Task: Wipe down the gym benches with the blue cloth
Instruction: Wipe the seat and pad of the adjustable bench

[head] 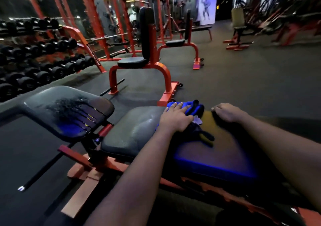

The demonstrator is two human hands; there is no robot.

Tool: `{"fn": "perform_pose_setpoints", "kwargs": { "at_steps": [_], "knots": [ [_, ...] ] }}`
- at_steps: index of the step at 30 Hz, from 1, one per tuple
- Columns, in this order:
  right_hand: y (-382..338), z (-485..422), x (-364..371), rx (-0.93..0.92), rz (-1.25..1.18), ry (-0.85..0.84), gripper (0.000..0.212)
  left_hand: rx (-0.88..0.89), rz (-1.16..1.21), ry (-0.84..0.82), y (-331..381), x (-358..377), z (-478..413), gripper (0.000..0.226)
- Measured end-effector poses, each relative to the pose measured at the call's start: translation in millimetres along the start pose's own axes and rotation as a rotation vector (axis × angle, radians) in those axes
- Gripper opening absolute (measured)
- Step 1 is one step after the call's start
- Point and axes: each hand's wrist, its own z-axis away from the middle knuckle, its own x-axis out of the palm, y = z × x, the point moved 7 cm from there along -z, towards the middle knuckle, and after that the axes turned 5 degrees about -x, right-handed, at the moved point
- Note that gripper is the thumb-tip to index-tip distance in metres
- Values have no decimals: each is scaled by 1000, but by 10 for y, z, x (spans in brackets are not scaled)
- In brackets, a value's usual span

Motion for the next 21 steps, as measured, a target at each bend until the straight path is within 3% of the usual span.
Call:
{"fn": "perform_pose_setpoints", "kwargs": {
  "at_steps": [6, 12, 14, 18, 21],
  "knots": [
    [123, -127, 81, 45, 14, 25, 46, -179, -34, 58, -160, -27, -126, 59],
    [142, -83, 75, 59, 10, 31, 69, 131, 6, -65, 95, 12, 39, 58],
    [91, -45, 61, 67, 22, 28, 61, 89, 25, -68, -169, -75, -21, 59],
    [44, -15, 58, 96, 18, 29, 53, -174, 5, 80, -217, -91, -21, 59],
    [34, -15, 50, 100, 18, 31, 52, -134, 1, 102, 93, -60, 96, 57]
  ]
}}
